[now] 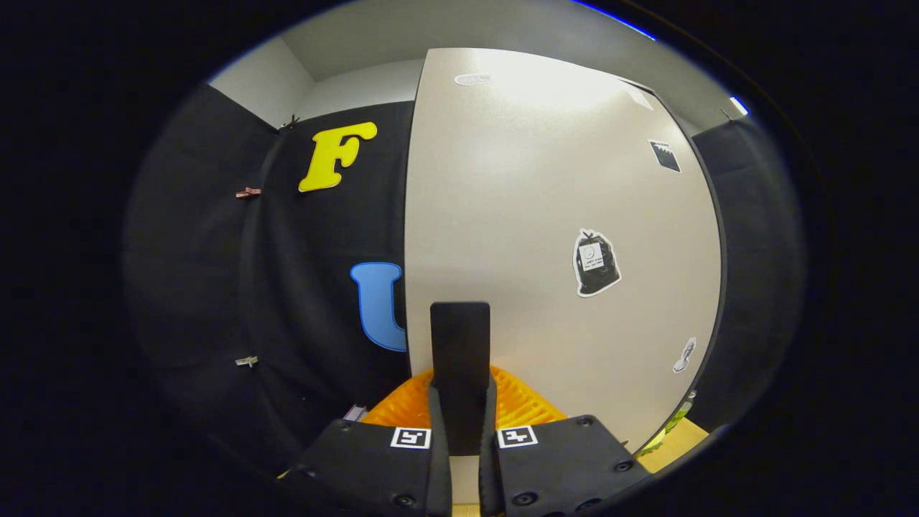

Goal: Open the shoe cabinet door, grab the shoes and put them into the shoe cabinet, then close the shoe cabinet door.

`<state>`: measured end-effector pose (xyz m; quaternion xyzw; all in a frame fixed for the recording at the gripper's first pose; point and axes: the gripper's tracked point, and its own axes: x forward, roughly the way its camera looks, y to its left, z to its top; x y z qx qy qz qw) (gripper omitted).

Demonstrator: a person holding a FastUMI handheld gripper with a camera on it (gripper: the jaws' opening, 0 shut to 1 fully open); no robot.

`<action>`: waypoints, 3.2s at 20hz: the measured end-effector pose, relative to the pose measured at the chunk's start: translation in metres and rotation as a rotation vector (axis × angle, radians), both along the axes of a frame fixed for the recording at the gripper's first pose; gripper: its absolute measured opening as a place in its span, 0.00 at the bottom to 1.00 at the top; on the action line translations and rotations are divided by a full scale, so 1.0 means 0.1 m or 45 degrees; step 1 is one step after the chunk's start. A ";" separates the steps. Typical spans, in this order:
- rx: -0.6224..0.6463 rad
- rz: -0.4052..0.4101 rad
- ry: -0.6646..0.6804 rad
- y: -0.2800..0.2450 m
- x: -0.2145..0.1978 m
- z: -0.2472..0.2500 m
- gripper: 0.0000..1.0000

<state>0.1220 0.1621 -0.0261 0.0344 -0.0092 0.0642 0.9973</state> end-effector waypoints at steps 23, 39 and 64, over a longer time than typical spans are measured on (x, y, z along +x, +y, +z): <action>-0.004 0.031 -0.013 -1.41 -1.61 0.08 0.18; -0.050 -0.193 0.089 -2.79 -2.00 0.03 0.12; -0.102 0.012 0.051 -2.51 -2.78 0.08 0.92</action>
